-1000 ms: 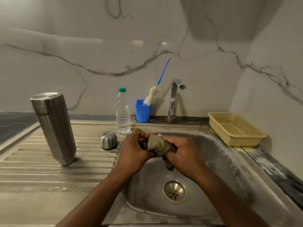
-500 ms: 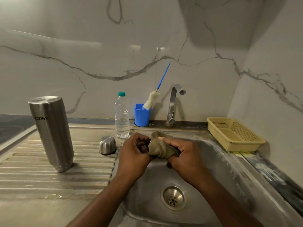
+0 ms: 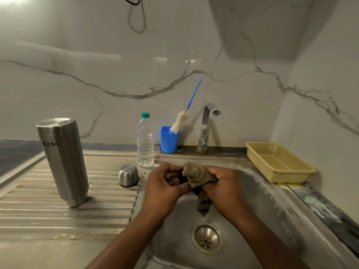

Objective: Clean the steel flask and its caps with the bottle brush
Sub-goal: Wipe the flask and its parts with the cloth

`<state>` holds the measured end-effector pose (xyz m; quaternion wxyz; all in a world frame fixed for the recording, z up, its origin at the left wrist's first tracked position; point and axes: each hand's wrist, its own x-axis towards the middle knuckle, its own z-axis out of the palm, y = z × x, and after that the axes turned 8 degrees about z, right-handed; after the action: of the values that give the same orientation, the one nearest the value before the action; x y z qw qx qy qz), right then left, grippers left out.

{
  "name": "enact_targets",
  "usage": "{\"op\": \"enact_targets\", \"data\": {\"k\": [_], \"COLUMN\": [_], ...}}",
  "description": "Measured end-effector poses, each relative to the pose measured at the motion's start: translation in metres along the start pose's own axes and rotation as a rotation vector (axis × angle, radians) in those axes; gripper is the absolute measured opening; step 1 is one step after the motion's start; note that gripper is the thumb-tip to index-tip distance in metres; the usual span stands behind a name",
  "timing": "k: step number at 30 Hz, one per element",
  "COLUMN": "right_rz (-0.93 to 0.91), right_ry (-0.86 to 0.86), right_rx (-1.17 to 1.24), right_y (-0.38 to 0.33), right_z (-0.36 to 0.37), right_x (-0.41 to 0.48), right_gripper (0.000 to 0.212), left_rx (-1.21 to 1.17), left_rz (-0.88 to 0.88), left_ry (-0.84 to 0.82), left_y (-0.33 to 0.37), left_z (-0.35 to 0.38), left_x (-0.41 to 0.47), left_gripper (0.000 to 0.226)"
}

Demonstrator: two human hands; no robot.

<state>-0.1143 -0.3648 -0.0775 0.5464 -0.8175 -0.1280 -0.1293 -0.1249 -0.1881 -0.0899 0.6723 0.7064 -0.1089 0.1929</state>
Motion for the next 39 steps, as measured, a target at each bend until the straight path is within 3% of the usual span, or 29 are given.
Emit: {"op": "enact_targets", "data": {"k": [4, 11, 15, 20, 22, 25, 29, 34, 39], "right_rz": [-0.056, 0.065, 0.042, -0.005, -0.023, 0.031, 0.093, 0.051, -0.037], "right_ry": [0.056, -0.143, -0.009, 0.097, 0.042, -0.09, -0.158, 0.048, 0.172], "right_rx": [0.001, 0.033, -0.02, 0.014, 0.063, 0.144, 0.195, -0.01, -0.064], "right_y": [-0.004, 0.005, 0.006, 0.005, 0.005, 0.003, -0.003, 0.005, 0.005], "right_z": [-0.002, 0.005, 0.0, 0.0, 0.002, 0.001, -0.004, -0.002, -0.004], "right_x": [-0.002, 0.003, 0.005, 0.005, 0.004, 0.004, 0.003, 0.006, 0.007], "right_gripper": [0.009, 0.012, 0.017, 0.013, 0.007, 0.026, 0.024, 0.004, 0.005], "left_rx": [-0.095, 0.208, 0.194, 0.053, -0.018, -0.151, -0.375, -0.339, -0.212], "left_rz": [-0.001, 0.122, 0.121, 0.051, 0.035, -0.006, -0.12, -0.137, -0.081], "left_ry": [-0.027, -0.078, -0.037, -0.025, -0.017, -0.032, -0.094, -0.042, -0.021], "left_y": [0.004, 0.001, 0.003, 0.002, 0.002, 0.003, 0.006, 0.001, 0.002], "left_z": [-0.003, -0.002, -0.001, -0.001, -0.002, -0.004, 0.0, 0.004, 0.005], "left_x": [0.0, -0.002, -0.002, -0.001, -0.001, -0.001, 0.0, -0.003, -0.007], "left_gripper": [0.043, 0.049, 0.048, 0.049, 0.047, 0.048, 0.052, 0.054, 0.044]}}
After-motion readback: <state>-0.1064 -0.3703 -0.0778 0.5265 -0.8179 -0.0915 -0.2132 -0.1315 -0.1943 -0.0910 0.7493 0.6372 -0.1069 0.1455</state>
